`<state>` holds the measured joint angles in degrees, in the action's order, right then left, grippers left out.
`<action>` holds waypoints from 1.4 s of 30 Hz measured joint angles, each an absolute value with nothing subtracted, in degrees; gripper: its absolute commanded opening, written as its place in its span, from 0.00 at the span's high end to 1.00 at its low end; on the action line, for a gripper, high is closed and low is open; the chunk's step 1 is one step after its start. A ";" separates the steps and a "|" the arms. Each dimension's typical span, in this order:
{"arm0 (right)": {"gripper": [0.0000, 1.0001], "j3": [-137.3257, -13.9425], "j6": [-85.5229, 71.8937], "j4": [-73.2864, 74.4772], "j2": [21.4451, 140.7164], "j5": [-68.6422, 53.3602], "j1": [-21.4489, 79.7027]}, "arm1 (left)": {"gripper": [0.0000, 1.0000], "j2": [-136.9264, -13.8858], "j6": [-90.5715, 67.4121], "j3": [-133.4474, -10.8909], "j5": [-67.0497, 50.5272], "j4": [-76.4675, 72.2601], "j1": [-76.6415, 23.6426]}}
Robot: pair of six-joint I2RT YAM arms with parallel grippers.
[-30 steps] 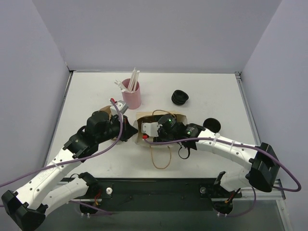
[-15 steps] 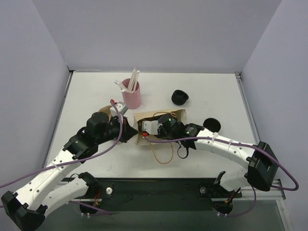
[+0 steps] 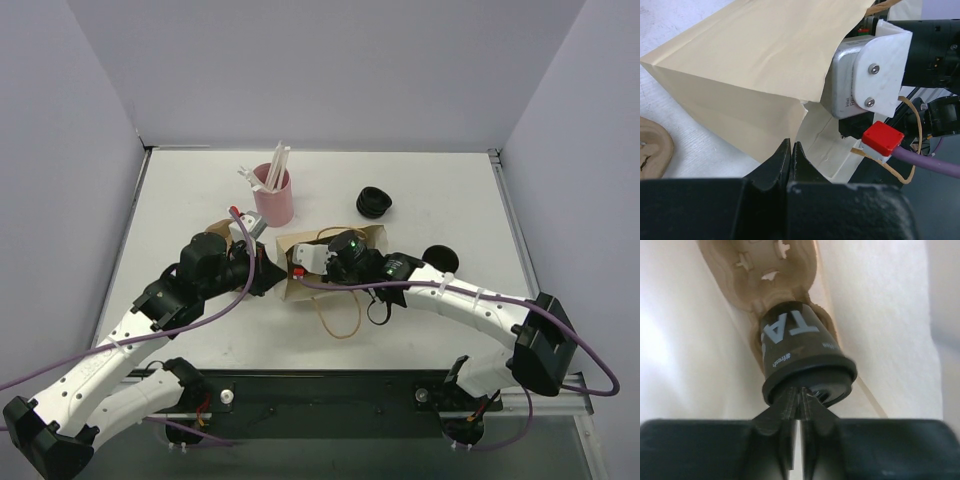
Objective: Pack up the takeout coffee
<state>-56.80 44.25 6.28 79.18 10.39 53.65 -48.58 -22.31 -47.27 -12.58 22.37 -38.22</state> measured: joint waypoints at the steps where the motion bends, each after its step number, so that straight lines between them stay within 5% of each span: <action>1: 0.98 -56.80 43.88 6.24 79.42 10.11 53.65 | 1.00 -48.60 -22.31 -47.27 -12.60 22.37 -38.22; 22: 1.00 -59.40 36.58 6.48 80.53 8.69 52.86 | 1.00 -48.62 -22.31 -47.27 -12.56 22.06 -38.22; 30: 0.76 -61.78 29.85 7.14 81.56 9.06 52.84 | 1.00 -48.62 -22.31 -47.16 -12.58 22.00 -38.22; 42: 0.57 -62.26 15.84 5.32 81.69 14.37 52.84 | 1.00 -48.62 -23.07 -46.72 -12.91 21.56 -38.22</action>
